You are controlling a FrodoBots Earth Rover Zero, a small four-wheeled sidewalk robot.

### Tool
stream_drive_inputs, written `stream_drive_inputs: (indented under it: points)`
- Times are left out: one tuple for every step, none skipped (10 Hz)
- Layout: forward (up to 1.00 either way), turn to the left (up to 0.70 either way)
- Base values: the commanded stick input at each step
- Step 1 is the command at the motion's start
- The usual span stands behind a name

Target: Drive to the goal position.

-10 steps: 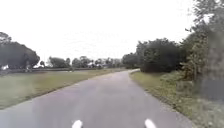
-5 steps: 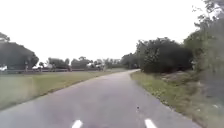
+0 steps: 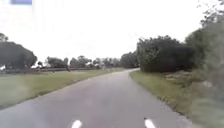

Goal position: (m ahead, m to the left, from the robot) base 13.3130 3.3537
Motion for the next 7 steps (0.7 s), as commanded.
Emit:
stream_drive_inputs:
  points:
    - [0.85, 0.0]
    - [0.85, 0.0]
    - [0.85, 0.0]
    - [0.85, 0.0]
    - [0.85, 0.0]
    - [0.85, 0.0]
    - [0.85, 0.0]
